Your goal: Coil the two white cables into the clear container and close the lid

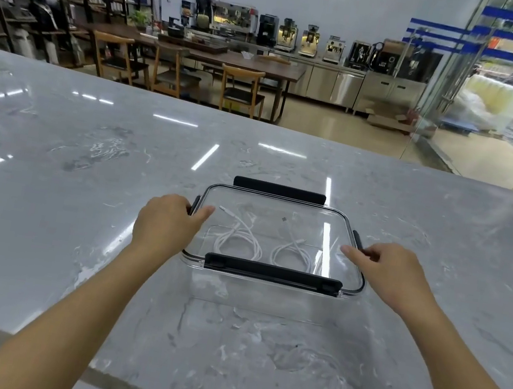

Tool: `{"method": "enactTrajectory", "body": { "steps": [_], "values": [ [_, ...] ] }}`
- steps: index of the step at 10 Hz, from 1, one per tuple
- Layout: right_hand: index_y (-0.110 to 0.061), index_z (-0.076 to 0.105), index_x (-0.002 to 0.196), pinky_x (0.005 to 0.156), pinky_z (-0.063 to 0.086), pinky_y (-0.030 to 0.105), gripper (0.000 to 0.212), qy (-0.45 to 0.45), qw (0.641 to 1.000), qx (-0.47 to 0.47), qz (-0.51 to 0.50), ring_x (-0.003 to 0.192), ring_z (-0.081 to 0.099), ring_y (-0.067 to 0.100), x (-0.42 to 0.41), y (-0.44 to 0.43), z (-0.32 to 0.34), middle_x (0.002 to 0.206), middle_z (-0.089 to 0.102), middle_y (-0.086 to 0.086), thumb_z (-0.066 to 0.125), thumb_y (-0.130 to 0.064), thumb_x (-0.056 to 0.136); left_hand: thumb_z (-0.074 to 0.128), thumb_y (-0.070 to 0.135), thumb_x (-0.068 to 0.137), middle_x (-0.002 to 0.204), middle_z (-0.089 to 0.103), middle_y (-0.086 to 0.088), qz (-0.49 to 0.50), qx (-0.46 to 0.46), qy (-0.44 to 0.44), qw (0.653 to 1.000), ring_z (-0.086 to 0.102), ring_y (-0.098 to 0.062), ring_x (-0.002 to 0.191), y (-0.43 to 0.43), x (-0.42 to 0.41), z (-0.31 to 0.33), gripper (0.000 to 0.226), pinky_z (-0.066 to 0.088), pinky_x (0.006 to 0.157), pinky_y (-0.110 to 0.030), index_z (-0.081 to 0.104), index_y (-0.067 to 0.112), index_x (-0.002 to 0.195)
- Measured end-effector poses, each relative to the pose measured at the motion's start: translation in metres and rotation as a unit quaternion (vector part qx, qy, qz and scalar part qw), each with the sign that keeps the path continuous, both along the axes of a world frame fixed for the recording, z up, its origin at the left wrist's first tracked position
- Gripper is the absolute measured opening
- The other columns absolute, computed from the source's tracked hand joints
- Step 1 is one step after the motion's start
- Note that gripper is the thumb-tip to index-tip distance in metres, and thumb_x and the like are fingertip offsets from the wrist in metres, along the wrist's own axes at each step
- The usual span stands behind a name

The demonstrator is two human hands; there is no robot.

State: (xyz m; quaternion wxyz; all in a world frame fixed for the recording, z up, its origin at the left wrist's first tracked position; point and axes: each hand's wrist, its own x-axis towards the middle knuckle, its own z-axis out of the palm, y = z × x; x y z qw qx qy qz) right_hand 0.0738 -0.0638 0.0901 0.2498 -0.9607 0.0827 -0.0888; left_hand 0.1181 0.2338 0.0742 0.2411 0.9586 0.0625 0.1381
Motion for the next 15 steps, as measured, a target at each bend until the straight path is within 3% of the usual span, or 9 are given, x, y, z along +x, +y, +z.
{"method": "enactTrajectory", "body": {
  "steps": [1,3,4,5,7,9,11,14,15],
  "values": [
    [0.000,0.052,0.060,0.051,0.038,0.029,0.051,0.035,0.996,0.075,0.023,0.045,0.049,0.020,0.003,0.000,-0.001,0.049,0.051,0.007,0.055,-0.044,0.086,0.056,0.050,0.085,0.055,0.047,-0.007,-0.025,-0.058,0.048,0.997,0.045,-0.022,0.054,0.004,0.005,0.005,0.052,0.032,0.052,-0.028,0.044,0.009,0.056],
    [-0.003,0.056,0.067,0.049,0.037,0.024,0.039,0.077,0.981,0.175,0.044,0.038,0.048,0.010,0.015,-0.013,0.001,0.046,0.048,0.000,0.064,-0.039,0.081,0.063,0.047,0.081,0.111,0.060,-0.010,-0.027,-0.138,0.085,0.986,0.056,-0.024,0.097,0.006,0.003,0.015,0.052,0.041,0.076,-0.033,0.053,0.008,0.114],
    [-0.012,0.062,0.098,0.075,0.046,0.034,0.039,0.024,0.999,-0.006,0.046,0.082,0.059,0.017,0.030,-0.010,0.011,0.089,0.060,0.003,0.062,-0.046,0.080,0.060,0.043,0.085,0.113,0.060,-0.011,-0.042,0.115,-0.018,0.992,0.053,-0.030,0.106,-0.002,0.001,0.021,0.041,0.038,0.088,-0.039,0.057,0.011,0.109],
    [-0.022,0.048,0.129,0.108,0.032,0.040,0.048,-0.059,0.986,0.012,0.155,0.122,0.046,0.018,0.040,0.012,0.023,0.133,0.051,0.000,0.055,-0.043,0.086,0.066,0.037,0.080,0.114,0.063,-0.005,-0.241,0.039,-0.146,0.959,0.054,-0.026,0.110,-0.018,-0.004,0.025,0.035,0.034,0.096,-0.036,0.066,0.014,0.106],
    [-0.023,0.019,0.144,0.113,0.010,0.039,0.067,0.032,0.965,-0.129,0.224,0.140,0.019,0.013,0.076,0.046,0.010,0.155,0.020,-0.005,0.037,-0.057,0.089,0.059,0.066,0.072,0.152,0.026,0.016,-0.391,0.044,0.119,0.911,0.014,-0.003,0.141,-0.029,-0.015,0.020,0.073,0.003,0.118,-0.038,0.032,0.046,0.138],
    [-0.025,0.034,0.135,0.103,0.017,0.041,0.076,0.086,0.964,-0.150,0.202,0.129,0.035,0.019,0.100,0.054,0.003,0.139,0.044,0.000,0.034,-0.074,0.077,0.065,0.063,0.068,0.159,0.000,0.010,-0.419,0.213,0.114,0.875,-0.011,-0.011,0.144,-0.030,-0.016,0.015,0.091,-0.010,0.114,-0.054,0.008,0.057,0.139],
    [-0.020,0.046,0.107,0.094,0.024,0.039,0.059,0.091,0.972,-0.077,0.203,0.094,0.041,0.017,0.105,0.058,0.008,0.087,0.051,-0.007,0.048,-0.070,0.075,0.061,0.051,0.078,0.160,0.000,0.004,-0.414,0.260,0.062,0.870,-0.009,-0.016,0.146,-0.031,-0.018,0.009,0.081,-0.011,0.112,-0.054,0.010,0.054,0.140],
    [-0.019,0.040,0.129,0.100,0.032,0.040,0.068,0.014,0.978,-0.032,0.205,0.116,0.048,0.019,0.098,0.045,0.025,0.130,0.050,0.001,0.047,-0.065,0.079,0.030,0.080,0.069,0.158,0.007,0.013,-0.398,0.156,0.084,0.900,-0.004,-0.002,0.144,-0.031,-0.020,0.029,0.074,-0.010,0.117,-0.043,0.011,0.059,0.137],
    [-0.021,0.047,0.121,0.080,0.045,0.030,0.053,-0.005,0.982,0.029,0.188,0.095,0.057,0.018,0.090,0.022,0.053,0.116,0.058,0.003,0.058,-0.052,0.080,0.023,0.078,0.071,0.156,0.020,0.013,-0.349,0.147,-0.013,0.926,0.010,-0.003,0.143,-0.038,-0.010,0.052,0.075,-0.003,0.117,-0.036,0.017,0.050,0.141]
  ]
}}
